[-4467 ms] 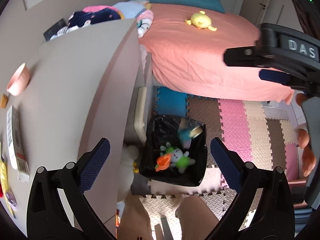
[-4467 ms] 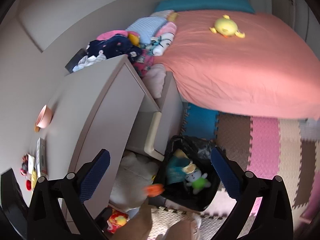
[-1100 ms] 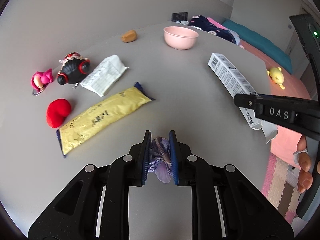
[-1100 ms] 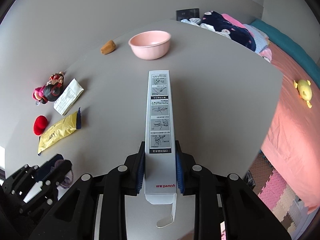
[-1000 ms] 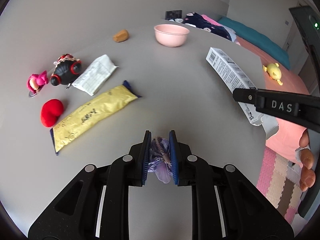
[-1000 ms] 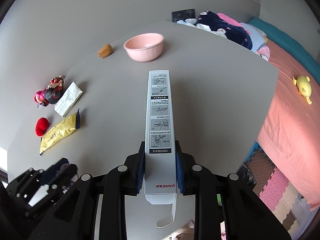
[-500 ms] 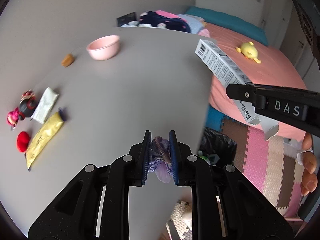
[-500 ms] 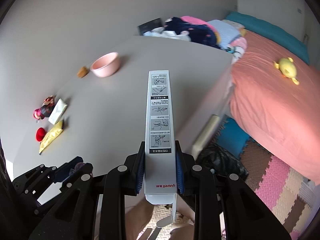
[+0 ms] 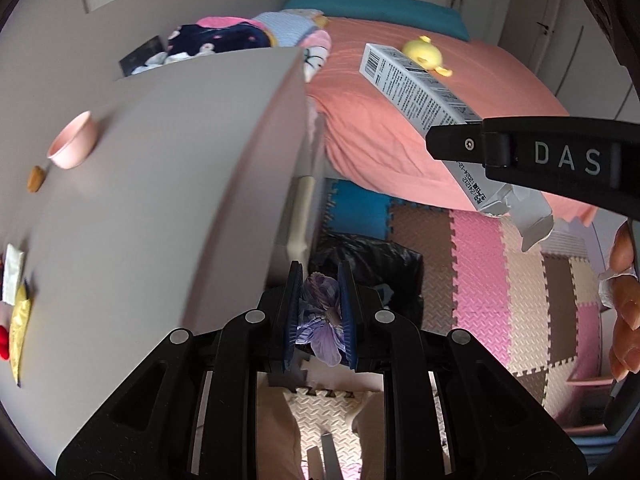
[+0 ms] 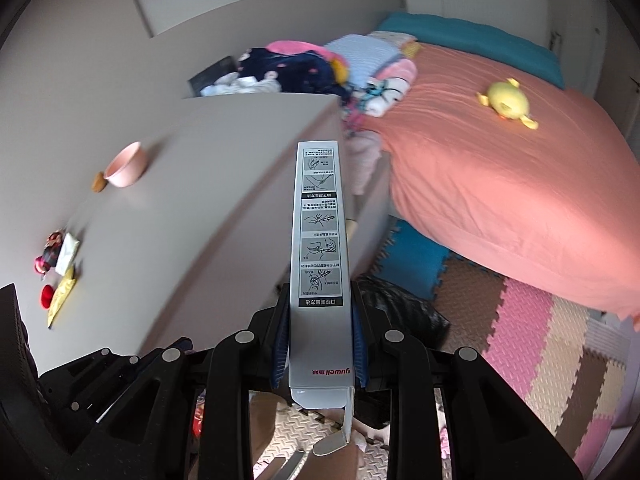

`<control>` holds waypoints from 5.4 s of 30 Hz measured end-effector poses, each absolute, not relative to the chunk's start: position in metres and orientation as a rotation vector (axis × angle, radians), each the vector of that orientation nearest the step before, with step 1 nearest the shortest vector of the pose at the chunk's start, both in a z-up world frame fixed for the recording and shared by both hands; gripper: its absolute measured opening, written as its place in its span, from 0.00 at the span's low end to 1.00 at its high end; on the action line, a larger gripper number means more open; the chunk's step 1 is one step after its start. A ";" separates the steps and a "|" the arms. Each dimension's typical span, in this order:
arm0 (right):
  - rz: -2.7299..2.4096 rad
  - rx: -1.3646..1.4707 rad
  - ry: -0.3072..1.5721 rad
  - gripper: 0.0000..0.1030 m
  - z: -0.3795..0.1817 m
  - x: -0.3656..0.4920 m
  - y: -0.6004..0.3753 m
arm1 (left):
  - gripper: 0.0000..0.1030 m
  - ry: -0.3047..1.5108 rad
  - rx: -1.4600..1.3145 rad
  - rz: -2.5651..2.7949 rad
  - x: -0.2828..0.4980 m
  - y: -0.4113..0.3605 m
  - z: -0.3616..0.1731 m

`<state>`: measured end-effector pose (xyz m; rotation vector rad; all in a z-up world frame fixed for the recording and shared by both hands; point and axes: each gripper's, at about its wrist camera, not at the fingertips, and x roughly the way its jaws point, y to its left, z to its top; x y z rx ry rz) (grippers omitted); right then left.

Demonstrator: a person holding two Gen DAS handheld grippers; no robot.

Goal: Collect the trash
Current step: 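Carry both items over the black trash bag and open both grippers, then move both grippers back over the desk items, then grasp the yellow packet with the left gripper while the right grasps the white paper, then carry both items over the black trash bag and open both grippers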

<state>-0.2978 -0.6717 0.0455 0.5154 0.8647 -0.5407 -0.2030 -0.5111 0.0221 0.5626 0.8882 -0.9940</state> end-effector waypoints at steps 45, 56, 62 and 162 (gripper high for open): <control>-0.578 0.580 0.820 0.98 0.041 -0.277 -0.661 | 0.95 0.803 0.604 -0.924 -0.163 -0.463 0.035; -0.454 0.477 0.848 0.98 0.060 -0.199 -0.595 | 0.95 0.805 0.548 -0.811 -0.091 -0.380 0.053; -0.385 0.450 0.874 0.98 0.063 -0.157 -0.561 | 0.95 0.821 0.498 -0.741 -0.049 -0.338 0.054; -0.327 0.477 0.847 0.28 0.083 -0.208 -0.595 | 0.12 0.877 0.518 -0.937 -0.144 -0.412 0.058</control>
